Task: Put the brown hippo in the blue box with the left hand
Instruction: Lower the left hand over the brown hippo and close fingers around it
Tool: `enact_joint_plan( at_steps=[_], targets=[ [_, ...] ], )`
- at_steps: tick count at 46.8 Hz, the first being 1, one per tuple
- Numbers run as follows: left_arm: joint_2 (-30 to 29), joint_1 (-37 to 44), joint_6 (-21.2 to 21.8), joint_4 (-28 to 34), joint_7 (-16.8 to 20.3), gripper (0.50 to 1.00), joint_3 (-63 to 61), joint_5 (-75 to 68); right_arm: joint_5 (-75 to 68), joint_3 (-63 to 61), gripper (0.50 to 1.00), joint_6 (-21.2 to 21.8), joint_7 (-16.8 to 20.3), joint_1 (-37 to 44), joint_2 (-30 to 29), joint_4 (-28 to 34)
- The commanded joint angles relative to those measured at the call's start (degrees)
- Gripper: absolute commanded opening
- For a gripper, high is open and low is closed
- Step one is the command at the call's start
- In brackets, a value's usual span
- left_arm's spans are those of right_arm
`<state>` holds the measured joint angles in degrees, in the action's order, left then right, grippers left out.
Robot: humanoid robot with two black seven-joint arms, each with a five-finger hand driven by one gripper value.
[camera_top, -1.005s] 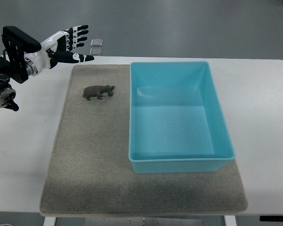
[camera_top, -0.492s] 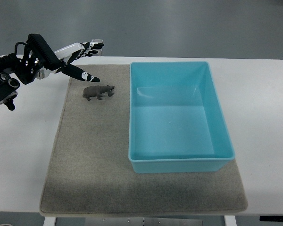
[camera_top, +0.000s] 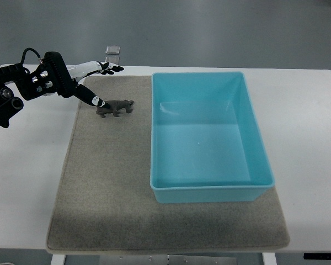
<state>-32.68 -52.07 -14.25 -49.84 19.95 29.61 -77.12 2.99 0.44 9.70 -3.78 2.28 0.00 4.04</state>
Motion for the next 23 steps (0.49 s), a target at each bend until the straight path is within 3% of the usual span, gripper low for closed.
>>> enact_joint_plan(
  at_steps=[1,23],
  targets=[
    [-0.8,-0.05,0.01,0.0,0.0,0.932,0.01,-1.8,0.0,0.0,0.936,-0.04,0.0,0.0,0.0,0.0],
    [-1.51,0.3,0.54,0.62,-0.09,0.9,-0.08,-3.83,0.0,0.0,0.936,-0.04,0.0,0.0,0.0,0.0]
  ],
)
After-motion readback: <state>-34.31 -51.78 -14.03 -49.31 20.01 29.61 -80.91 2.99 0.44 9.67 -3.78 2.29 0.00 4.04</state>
